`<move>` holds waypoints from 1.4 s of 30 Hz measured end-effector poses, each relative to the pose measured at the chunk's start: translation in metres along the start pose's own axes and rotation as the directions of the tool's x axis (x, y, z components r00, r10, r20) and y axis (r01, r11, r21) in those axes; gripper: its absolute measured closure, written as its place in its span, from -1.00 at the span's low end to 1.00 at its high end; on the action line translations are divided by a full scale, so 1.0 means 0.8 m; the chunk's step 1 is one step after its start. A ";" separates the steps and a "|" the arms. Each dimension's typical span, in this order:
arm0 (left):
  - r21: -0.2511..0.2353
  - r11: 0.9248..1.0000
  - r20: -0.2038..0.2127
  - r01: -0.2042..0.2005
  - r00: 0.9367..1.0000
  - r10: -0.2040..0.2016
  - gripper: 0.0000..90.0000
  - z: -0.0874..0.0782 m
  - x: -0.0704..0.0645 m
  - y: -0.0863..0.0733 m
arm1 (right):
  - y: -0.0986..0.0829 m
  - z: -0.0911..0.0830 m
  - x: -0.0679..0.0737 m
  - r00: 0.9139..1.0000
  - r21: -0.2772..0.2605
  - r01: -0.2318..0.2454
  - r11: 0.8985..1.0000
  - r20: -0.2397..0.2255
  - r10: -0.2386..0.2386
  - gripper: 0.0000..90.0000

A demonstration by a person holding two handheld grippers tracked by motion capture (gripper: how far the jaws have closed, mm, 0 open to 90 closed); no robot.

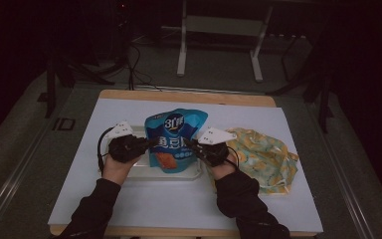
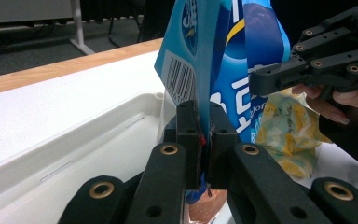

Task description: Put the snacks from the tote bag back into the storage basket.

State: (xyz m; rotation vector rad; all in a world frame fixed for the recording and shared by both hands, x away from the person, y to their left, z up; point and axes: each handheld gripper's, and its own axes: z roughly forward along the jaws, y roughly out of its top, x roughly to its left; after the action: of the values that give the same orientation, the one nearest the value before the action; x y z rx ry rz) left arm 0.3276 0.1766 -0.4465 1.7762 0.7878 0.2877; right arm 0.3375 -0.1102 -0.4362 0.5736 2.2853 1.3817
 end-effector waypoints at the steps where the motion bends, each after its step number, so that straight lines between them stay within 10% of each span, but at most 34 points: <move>1: -0.002 1.000 0.003 0.002 1.000 -0.002 0.92 -0.001 0.000 -0.001 | -0.001 0.000 0.000 1.000 -0.001 -0.002 1.000 -0.005 0.002 0.98; 17: -0.008 1.000 -0.010 0.000 1.000 0.000 0.53 -0.008 -0.009 -0.002 | 0.001 -0.008 -0.006 0.999 -0.004 -0.021 1.000 -0.038 0.021 0.54; 29: 0.004 1.000 0.005 0.021 1.000 -0.021 -0.79 -0.010 -0.015 -0.006 | -0.004 -0.017 -0.014 0.997 -0.015 -0.061 0.998 -0.053 0.060 -0.28; 42: 0.005 1.000 -0.013 0.029 0.999 -0.029 -0.95 -0.013 -0.033 -0.028 | -0.016 -0.047 -0.018 0.995 -0.034 -0.076 0.997 -0.069 0.073 -0.57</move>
State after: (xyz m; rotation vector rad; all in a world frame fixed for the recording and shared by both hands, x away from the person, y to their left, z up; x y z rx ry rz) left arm 0.2939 0.1717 -0.4584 1.7674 0.8237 0.2787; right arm 0.3276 -0.1504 -0.4298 0.6147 2.3077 1.4972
